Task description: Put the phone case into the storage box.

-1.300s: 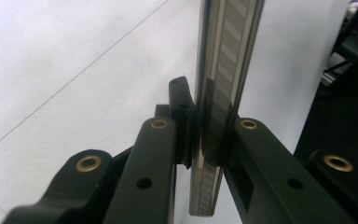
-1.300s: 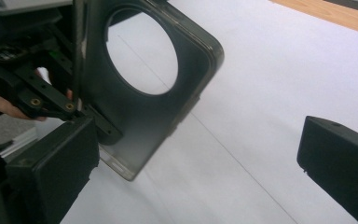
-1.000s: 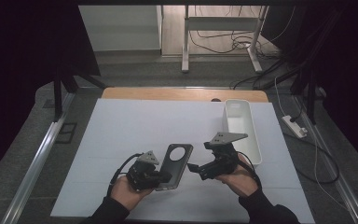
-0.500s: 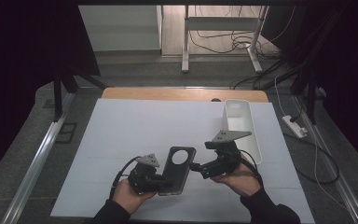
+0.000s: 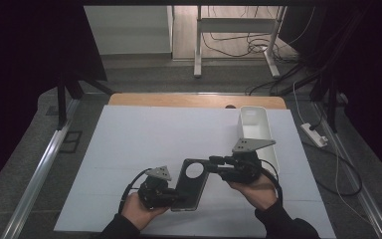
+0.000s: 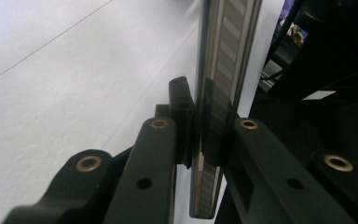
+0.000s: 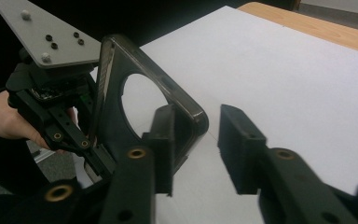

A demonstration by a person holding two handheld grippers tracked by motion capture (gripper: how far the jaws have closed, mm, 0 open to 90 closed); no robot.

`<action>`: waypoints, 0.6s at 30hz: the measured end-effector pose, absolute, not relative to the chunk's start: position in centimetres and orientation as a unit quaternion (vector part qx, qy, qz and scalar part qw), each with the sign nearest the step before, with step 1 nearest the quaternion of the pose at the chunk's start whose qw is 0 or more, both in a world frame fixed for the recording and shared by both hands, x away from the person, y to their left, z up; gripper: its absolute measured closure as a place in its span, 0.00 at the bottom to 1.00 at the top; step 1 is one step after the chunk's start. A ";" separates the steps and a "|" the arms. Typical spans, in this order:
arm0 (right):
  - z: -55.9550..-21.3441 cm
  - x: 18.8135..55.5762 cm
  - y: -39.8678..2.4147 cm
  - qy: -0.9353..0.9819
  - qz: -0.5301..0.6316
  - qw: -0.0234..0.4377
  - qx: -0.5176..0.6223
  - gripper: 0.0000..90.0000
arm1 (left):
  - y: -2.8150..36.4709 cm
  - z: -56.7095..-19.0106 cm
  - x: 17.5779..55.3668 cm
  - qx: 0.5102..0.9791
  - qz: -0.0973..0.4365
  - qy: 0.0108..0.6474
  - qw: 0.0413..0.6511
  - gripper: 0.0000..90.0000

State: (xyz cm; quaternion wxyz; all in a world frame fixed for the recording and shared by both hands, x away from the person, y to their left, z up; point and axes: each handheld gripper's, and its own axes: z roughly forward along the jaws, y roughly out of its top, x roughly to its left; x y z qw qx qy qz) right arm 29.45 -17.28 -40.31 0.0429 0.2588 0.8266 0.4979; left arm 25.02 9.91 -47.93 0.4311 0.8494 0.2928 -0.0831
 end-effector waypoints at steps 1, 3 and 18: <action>-40.3 29.4 -17.3 0.827 0.497 0.043 0.258 0.77 | 9.9 -47.9 25.0 0.850 -0.083 0.292 0.431 0.94; -40.3 29.4 -17.2 0.827 0.498 0.045 0.256 0.80 | 9.8 -47.9 25.0 0.850 -0.082 0.293 0.430 0.94; -40.4 29.3 -17.2 0.826 0.488 0.062 0.274 0.86 | 9.1 -47.9 24.8 0.854 -0.062 0.308 0.415 0.93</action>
